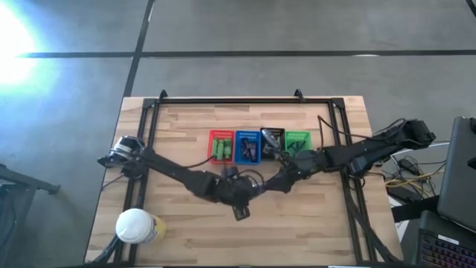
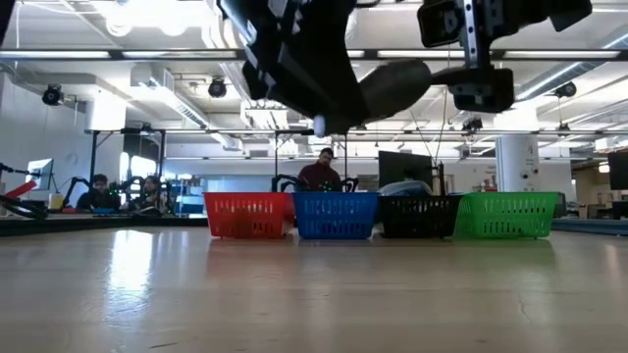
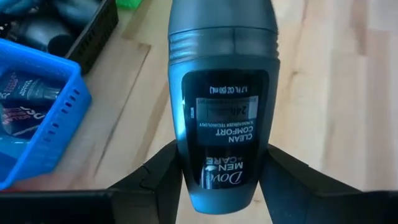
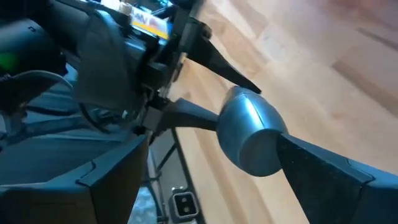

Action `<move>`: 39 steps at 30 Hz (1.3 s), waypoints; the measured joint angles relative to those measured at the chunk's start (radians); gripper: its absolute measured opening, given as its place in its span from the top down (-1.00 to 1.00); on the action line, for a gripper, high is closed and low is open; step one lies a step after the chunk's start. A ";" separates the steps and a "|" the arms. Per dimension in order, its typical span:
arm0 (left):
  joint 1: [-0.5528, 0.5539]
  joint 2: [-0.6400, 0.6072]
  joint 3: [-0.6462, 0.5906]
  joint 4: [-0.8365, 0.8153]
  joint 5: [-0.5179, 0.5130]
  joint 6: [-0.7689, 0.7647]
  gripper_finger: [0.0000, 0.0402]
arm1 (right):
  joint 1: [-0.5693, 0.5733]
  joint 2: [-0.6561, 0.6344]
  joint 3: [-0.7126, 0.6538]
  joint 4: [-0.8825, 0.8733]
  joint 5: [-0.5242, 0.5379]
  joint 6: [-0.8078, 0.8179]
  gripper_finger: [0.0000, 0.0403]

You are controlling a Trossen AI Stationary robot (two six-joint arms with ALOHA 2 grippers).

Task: Pick & Place Travel size toiletries
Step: Put the gray deodorant into the black bin

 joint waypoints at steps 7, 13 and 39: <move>0.057 -0.010 0.007 -0.032 0.007 0.071 0.10 | -0.052 -0.006 0.005 -0.096 0.026 -0.015 -0.68; 0.066 -0.018 0.002 -0.018 0.005 0.075 0.11 | -0.104 -0.061 0.011 -0.268 0.087 -0.068 -0.65; 0.093 -0.017 0.067 0.031 -0.008 0.173 0.11 | -0.124 -0.055 -0.007 -0.085 -0.049 -0.091 -0.66</move>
